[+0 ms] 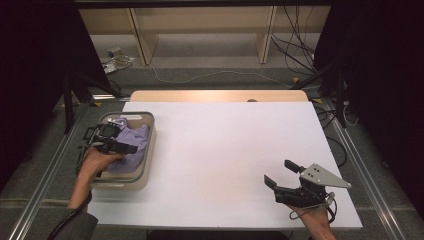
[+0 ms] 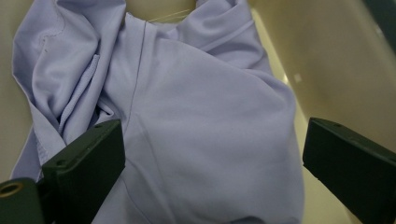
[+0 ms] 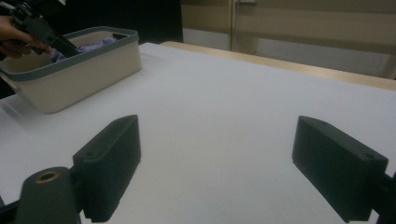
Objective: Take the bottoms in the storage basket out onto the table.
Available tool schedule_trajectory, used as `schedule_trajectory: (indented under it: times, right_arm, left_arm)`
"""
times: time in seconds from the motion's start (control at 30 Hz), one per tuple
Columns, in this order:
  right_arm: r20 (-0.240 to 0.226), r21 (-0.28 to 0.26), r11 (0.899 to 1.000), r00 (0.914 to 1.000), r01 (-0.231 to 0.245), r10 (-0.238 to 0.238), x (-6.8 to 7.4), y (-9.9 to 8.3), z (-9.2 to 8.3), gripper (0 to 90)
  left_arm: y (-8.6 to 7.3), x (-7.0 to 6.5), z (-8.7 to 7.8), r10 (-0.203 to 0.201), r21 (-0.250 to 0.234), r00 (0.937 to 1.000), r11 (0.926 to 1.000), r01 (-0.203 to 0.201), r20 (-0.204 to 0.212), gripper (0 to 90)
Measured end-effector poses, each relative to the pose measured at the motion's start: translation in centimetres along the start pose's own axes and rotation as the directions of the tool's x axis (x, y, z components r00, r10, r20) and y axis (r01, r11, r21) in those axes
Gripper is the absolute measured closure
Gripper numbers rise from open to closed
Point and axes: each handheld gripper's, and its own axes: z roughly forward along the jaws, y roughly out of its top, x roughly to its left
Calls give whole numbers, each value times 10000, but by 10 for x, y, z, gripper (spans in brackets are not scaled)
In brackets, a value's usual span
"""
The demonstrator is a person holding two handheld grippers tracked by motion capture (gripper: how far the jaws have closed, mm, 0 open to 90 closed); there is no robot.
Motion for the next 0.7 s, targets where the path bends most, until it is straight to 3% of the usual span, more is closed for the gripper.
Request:
schedule_trajectory:
  times: [0.3,0.5,0.7]
  right_arm:
    - [-48,53,10000,10000,48,-47,1,0,2,165]
    - [-100,-6,10000,9999,-16,15,0,0,1,164]
    - [-205,11,9999,9997,124,-123,3,1,2,164]
  left_arm:
    - [8,3,10,-372,185,9993,9991,370,80,38]
    - [8,12,21,-1012,269,9949,9945,1011,36,34]
    - [8,17,26,-1184,592,9930,9912,1185,-62,29]
